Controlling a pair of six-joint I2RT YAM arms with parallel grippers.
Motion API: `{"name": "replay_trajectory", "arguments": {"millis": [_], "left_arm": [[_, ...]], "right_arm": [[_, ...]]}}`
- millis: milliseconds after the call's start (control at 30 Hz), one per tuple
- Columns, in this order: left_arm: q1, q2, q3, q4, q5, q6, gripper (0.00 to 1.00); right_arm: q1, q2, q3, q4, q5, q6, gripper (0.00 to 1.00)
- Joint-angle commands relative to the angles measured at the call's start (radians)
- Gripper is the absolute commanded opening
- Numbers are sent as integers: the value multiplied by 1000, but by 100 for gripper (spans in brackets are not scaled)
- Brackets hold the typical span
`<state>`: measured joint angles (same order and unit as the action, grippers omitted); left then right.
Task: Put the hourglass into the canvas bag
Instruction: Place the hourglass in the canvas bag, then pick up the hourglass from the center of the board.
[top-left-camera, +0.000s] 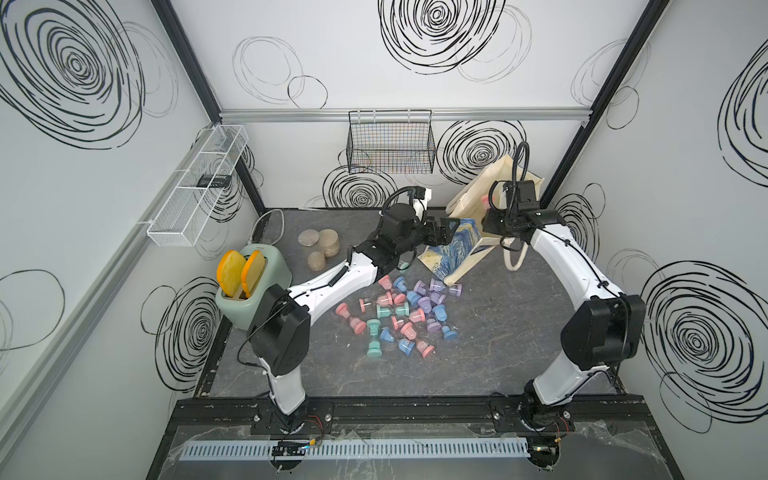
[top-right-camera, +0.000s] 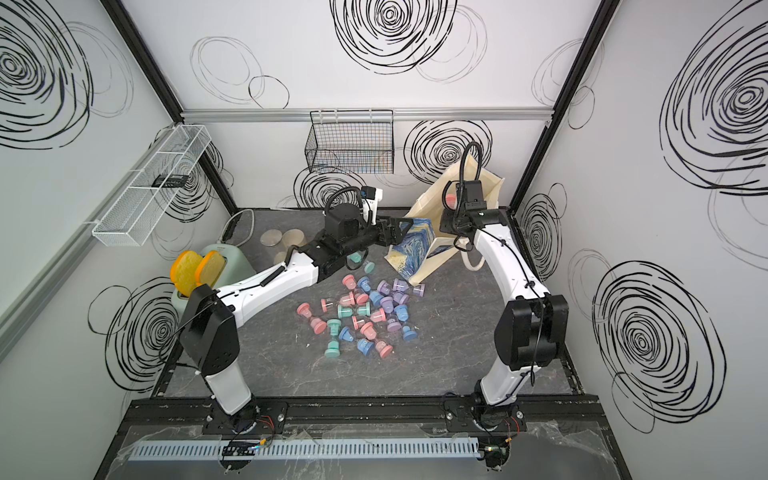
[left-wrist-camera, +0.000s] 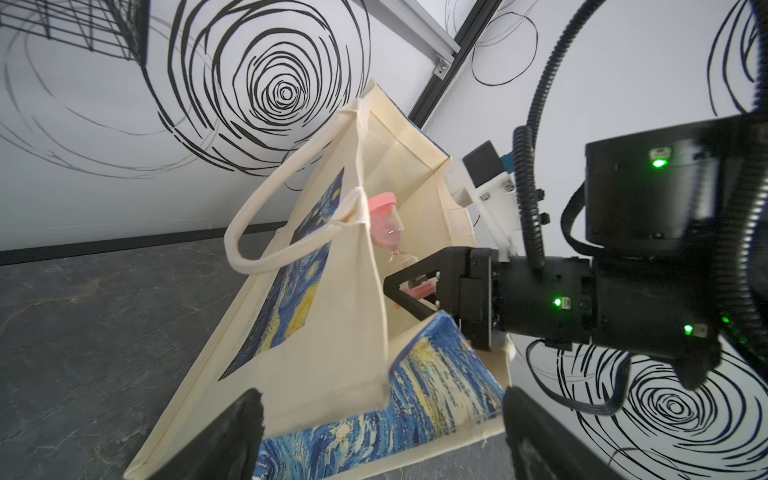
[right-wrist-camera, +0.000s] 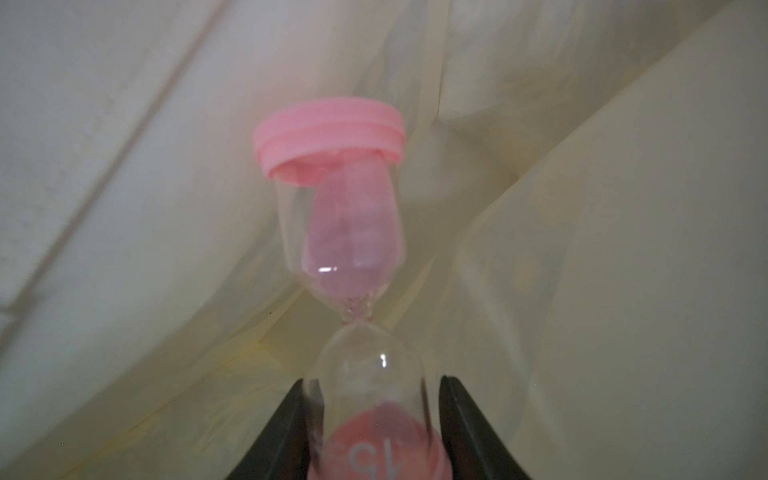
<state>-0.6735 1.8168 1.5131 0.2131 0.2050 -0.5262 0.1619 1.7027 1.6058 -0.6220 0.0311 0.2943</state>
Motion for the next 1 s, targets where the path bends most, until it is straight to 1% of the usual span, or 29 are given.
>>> {"name": "replay_trajectory", "arguments": {"millis": [0,233,367,433,500,600,700,833,967], "left_arm": [[0,39,53,44,12,18,90],[10,63,56,48,8,3,81],[30,72,50,53,25,-24,76],[32,72,47,49,22,-28,73],[31,73,44,56,22,-28,72],[32,76,48,49,28,-25,72],[34,73,45,49,24,-25,71],[34,75,47,50,27,-27,72],[37,70,51,44,32,-29,73]], "right_arm": [[4,40,28,-19,-40,-3,38],[17,124,40,12,-59,22,47],[11,172,81,-36,-50,18,53],[8,195,105,-66,-57,22,58],[7,211,110,-74,-63,33,59],[7,216,111,-78,-68,32,65],[8,192,106,-75,-48,32,72],[8,166,112,-74,-59,33,78],[10,133,125,-73,-67,27,81]]}}
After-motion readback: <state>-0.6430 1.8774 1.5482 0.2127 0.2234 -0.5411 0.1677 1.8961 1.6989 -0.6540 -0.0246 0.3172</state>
